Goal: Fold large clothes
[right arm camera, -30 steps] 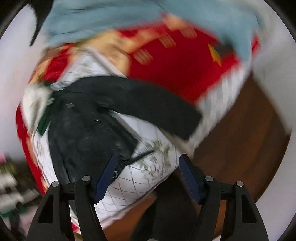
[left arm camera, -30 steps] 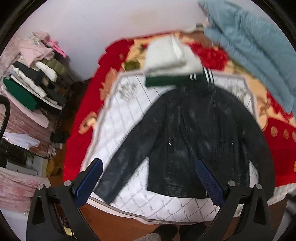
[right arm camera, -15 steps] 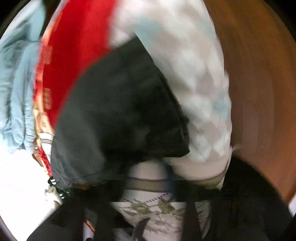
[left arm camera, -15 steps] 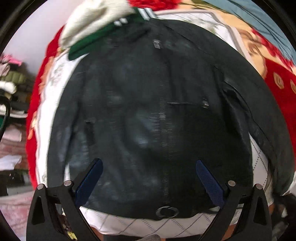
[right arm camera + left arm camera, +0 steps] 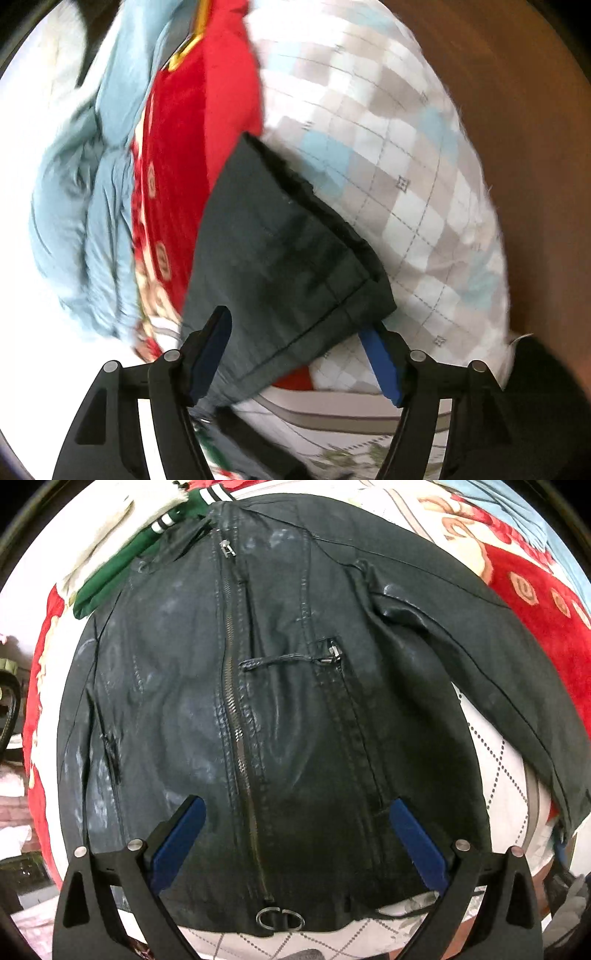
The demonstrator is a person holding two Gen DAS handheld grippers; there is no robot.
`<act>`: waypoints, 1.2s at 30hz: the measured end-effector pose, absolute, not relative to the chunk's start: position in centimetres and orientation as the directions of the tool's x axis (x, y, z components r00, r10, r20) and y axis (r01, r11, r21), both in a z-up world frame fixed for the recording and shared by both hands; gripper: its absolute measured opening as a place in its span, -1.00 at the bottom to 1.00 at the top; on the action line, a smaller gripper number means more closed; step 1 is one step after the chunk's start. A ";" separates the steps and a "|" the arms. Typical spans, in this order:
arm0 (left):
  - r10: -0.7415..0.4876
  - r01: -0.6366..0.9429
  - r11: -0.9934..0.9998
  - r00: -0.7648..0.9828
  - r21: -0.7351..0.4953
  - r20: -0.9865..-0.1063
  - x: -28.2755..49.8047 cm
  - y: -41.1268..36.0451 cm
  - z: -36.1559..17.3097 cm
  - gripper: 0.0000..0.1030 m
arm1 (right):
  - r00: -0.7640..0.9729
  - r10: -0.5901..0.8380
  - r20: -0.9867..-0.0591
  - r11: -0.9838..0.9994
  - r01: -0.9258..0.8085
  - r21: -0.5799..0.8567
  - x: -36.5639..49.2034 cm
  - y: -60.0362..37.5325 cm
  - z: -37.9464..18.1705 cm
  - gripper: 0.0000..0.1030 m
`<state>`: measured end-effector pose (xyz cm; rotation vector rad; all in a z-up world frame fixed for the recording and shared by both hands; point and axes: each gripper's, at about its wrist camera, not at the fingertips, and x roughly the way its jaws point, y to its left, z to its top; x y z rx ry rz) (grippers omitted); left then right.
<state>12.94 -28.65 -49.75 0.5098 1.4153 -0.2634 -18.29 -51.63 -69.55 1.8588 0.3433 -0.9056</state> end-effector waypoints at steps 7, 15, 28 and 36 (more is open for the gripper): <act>0.108 0.482 0.856 0.188 0.187 -0.976 13.6 -28.5 -49.7 0.99 | 0.599 -0.324 -0.732 -0.283 0.677 0.679 -15.7 -53.3 -63.4 -0.87; 0.109 0.464 0.867 0.181 0.183 -0.977 14.1 -29.0 -50.3 1.00 | 0.589 -0.226 -0.776 -0.261 0.731 0.630 -12.6 -56.8 -66.8 -0.18; 0.105 0.375 0.913 0.172 0.163 -0.980 17.0 -25.5 -49.1 0.99 | 0.521 -0.410 -0.749 -0.083 0.796 0.599 -10.2 -55.8 -56.4 -0.90; 0.150 0.223 0.955 0.201 0.194 -0.968 22.0 -17.9 -46.9 1.00 | 0.720 -0.301 -0.625 0.263 0.693 0.671 4.3 -51.8 -45.5 -0.90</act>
